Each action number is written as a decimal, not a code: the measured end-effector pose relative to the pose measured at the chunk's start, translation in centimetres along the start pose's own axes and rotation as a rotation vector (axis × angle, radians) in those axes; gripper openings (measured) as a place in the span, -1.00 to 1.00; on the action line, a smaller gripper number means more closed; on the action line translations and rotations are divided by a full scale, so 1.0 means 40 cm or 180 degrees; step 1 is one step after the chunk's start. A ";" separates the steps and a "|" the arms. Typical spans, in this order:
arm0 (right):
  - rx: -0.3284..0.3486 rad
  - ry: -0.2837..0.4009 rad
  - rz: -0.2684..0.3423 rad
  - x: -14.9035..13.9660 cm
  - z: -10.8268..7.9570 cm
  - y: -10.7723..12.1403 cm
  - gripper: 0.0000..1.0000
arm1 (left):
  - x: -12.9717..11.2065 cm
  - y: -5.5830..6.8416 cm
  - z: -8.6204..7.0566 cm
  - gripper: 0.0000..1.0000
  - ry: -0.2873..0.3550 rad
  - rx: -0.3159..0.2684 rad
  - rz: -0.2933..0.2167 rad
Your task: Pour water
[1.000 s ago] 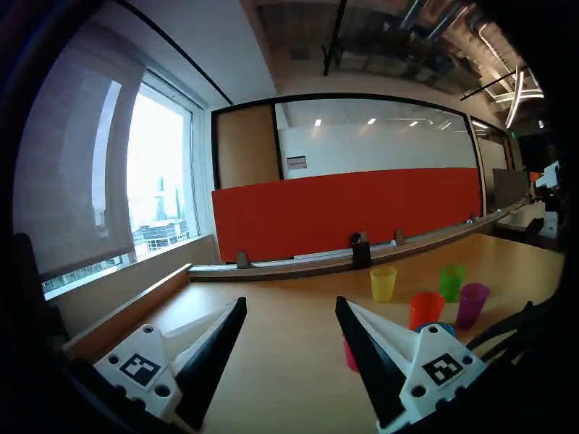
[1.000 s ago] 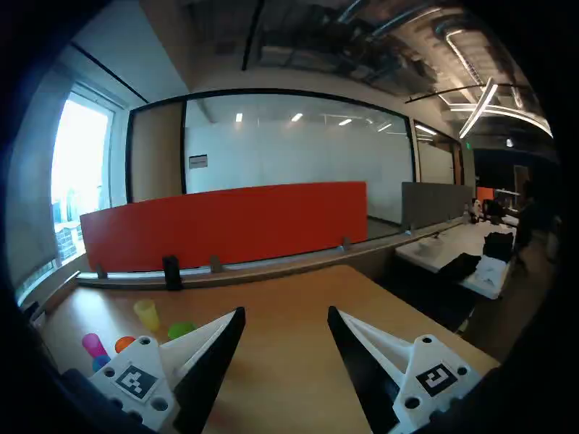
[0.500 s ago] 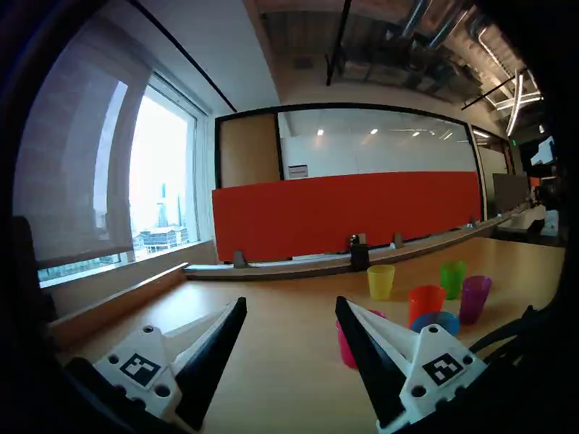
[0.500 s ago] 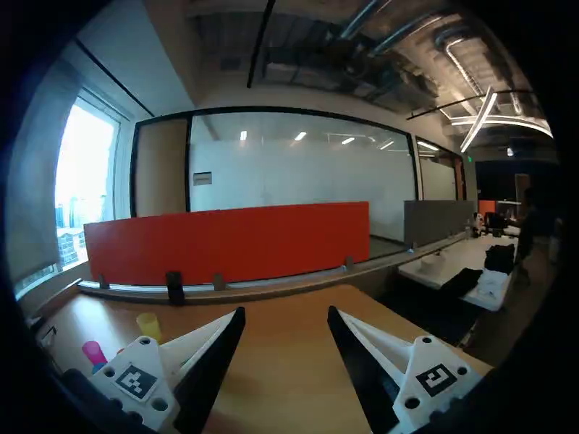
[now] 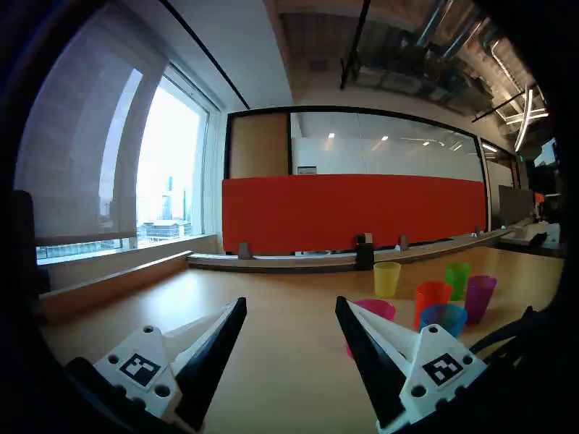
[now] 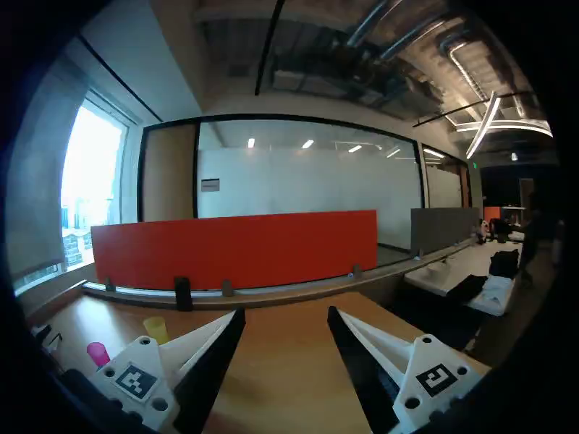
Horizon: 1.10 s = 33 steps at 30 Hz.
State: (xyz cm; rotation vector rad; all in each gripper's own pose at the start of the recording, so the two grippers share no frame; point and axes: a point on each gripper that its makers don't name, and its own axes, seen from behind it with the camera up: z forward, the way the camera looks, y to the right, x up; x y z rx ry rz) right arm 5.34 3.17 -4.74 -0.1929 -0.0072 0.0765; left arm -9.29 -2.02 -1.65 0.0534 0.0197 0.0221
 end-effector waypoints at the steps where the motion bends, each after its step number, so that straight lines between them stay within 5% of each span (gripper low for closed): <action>1: 0.0002 0.0007 -0.0004 0.002 0.000 -0.001 0.76 | 0.000 -0.001 0.001 0.82 -0.0006 -0.0003 -0.0016; 23: 0.0058 0.0106 -0.0060 0.044 -0.015 -0.011 0.76 | -0.017 0.008 0.015 0.82 -0.0087 -0.0024 -0.0034; 33: 0.0155 0.0240 -0.0112 0.119 -0.006 -0.046 0.76 | -0.015 0.010 0.016 0.82 -0.0088 -0.0025 -0.0033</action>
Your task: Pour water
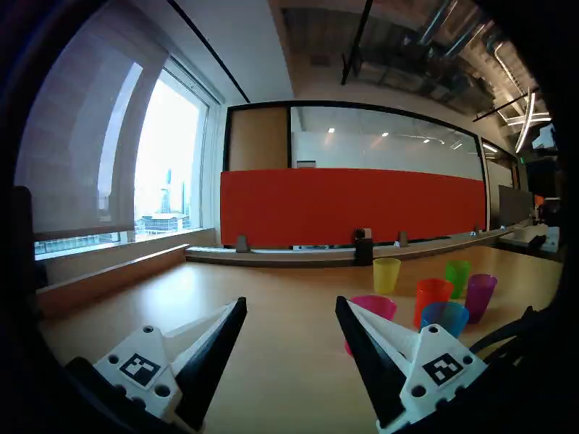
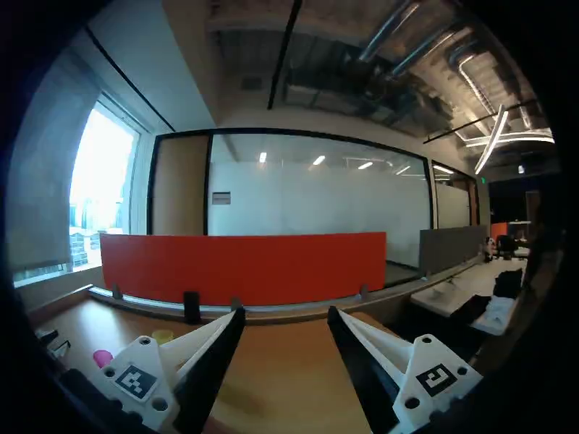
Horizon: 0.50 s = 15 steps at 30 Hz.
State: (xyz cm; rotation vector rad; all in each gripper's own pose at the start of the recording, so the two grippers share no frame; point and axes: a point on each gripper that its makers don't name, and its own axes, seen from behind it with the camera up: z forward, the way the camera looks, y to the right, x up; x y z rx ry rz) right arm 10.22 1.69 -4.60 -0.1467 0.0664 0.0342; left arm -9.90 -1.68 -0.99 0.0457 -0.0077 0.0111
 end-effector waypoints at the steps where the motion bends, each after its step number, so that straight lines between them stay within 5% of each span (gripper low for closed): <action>1: 0.0006 0.0019 -0.0003 0.009 0.002 -0.004 0.76 | 0.000 0.000 0.000 0.82 0.0000 0.0000 0.0000; 9: -0.0004 0.0150 -0.0038 0.060 0.017 -0.010 0.77 | -0.002 0.001 0.000 0.82 0.0001 0.0000 0.0000; 15: 0.0051 0.0160 0.0044 0.023 0.035 0.000 0.78 | -0.004 0.001 0.000 0.82 0.0001 0.0001 -0.0001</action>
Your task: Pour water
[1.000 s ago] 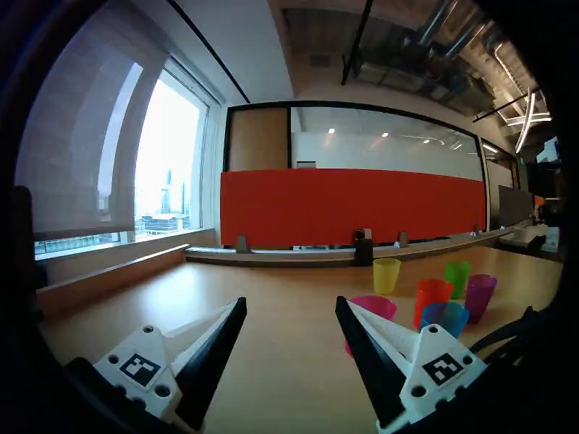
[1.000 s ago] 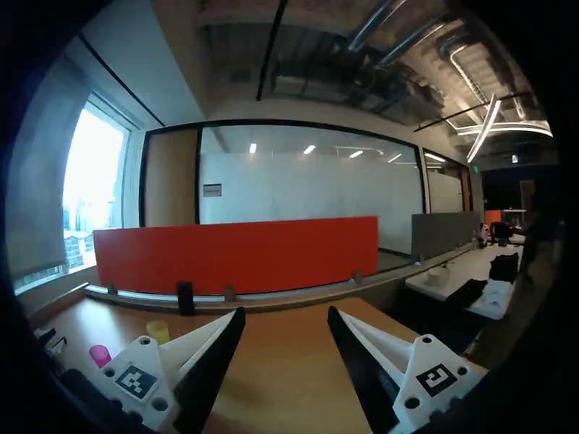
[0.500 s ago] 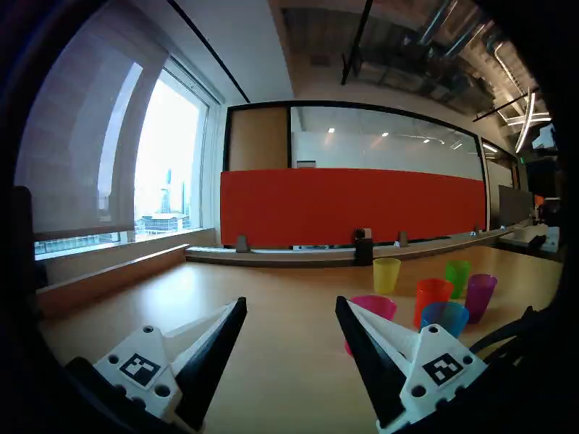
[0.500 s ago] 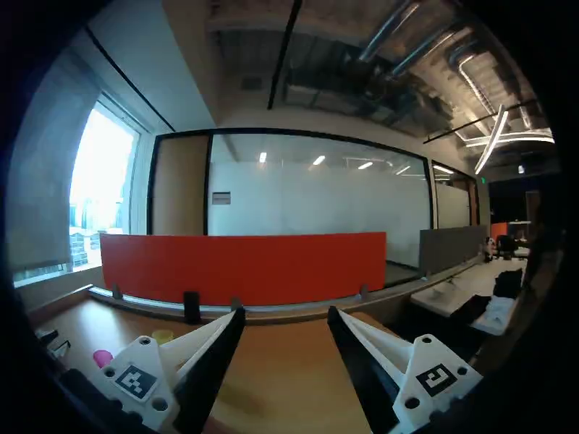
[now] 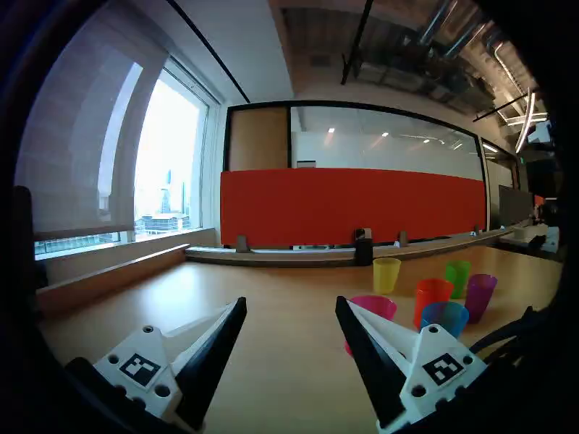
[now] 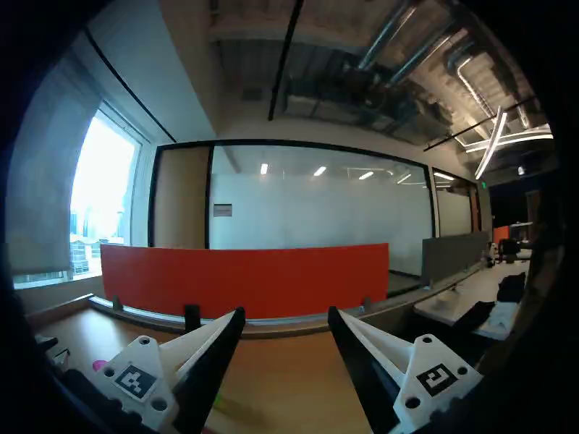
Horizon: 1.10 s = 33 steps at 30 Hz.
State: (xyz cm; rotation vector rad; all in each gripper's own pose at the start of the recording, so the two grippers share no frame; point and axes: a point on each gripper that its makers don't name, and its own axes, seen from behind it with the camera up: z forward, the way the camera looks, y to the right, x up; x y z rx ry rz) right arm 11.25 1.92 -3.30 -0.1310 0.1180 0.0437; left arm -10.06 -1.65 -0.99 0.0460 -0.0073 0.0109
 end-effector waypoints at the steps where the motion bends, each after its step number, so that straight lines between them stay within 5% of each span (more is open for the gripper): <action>1: 0.0034 0.0006 0.0014 -0.012 0.001 -0.003 0.79 | 0.000 0.000 0.000 0.82 0.0000 0.0000 0.0000; 15: 0.0328 0.0046 0.0227 -0.182 0.010 -0.028 0.86 | -0.004 -0.001 0.000 0.82 0.0001 0.0001 -0.0002; 33: 0.0456 -0.0012 0.0183 -0.422 0.002 -0.039 0.87 | -0.005 0.004 -0.001 0.82 0.0000 0.0000 -0.0004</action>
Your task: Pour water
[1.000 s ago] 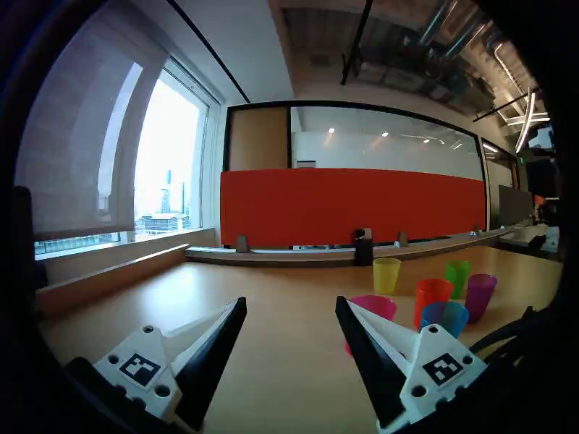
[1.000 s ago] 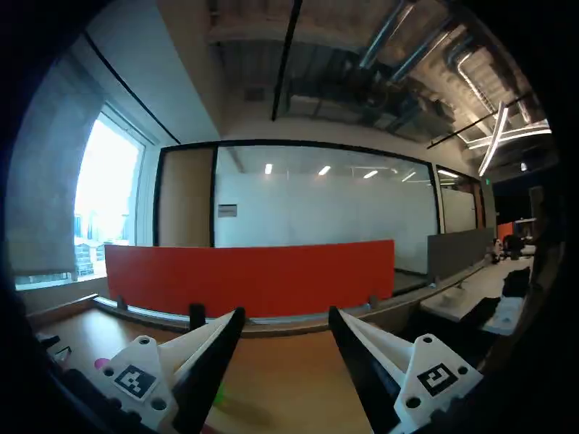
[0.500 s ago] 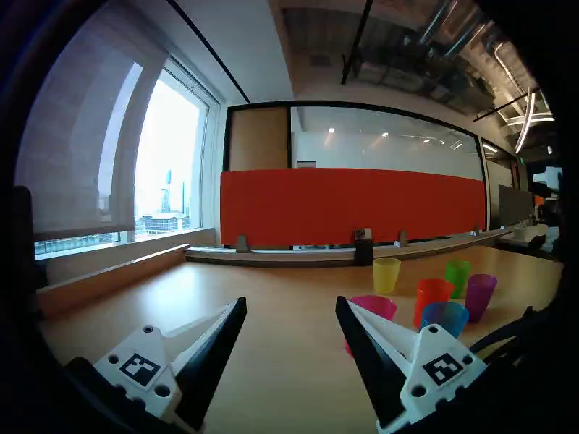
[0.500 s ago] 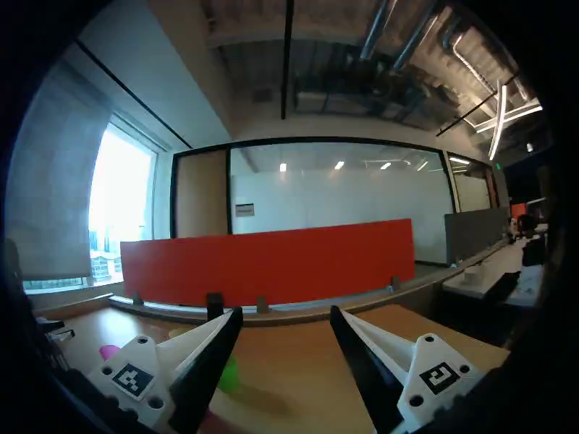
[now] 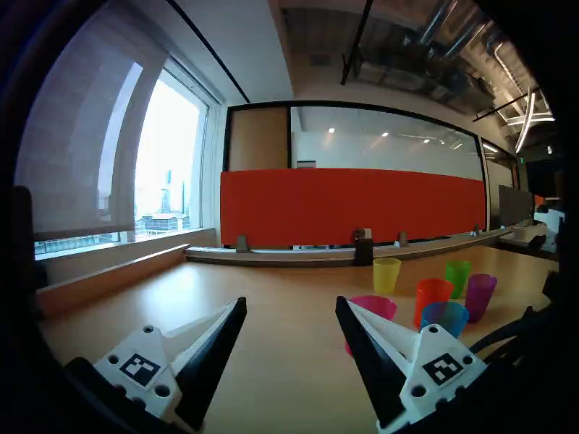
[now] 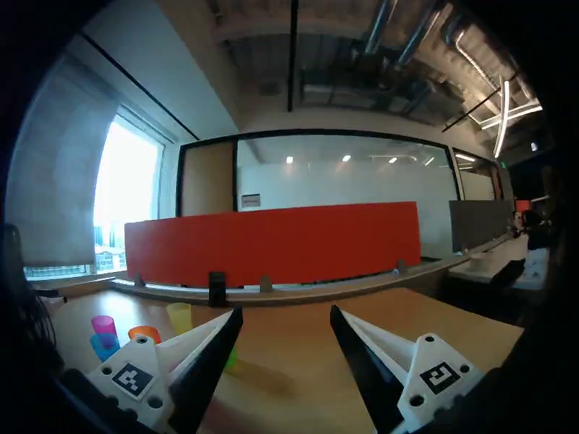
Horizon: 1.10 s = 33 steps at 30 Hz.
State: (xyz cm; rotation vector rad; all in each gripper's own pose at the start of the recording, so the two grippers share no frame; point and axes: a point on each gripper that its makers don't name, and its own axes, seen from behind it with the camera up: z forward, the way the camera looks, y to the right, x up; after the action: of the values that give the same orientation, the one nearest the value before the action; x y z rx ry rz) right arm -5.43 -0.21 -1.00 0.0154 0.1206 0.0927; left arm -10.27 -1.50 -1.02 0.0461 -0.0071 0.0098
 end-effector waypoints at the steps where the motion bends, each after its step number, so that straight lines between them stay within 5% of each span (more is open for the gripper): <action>1: -0.0002 -0.0002 -0.0008 -0.008 0.000 0.000 0.87 | 0.000 0.000 0.000 0.82 0.0000 0.0000 0.0000; 33: -0.0035 -0.0207 -0.0200 -0.128 0.012 0.012 0.87 | 0.000 0.001 0.001 0.82 0.0001 0.0000 0.0000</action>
State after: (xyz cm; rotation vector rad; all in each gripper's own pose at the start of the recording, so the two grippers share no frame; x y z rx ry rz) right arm -10.47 -0.20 0.10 0.0036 0.0555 0.0299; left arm -10.29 -1.47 -0.98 0.0461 -0.0068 0.0099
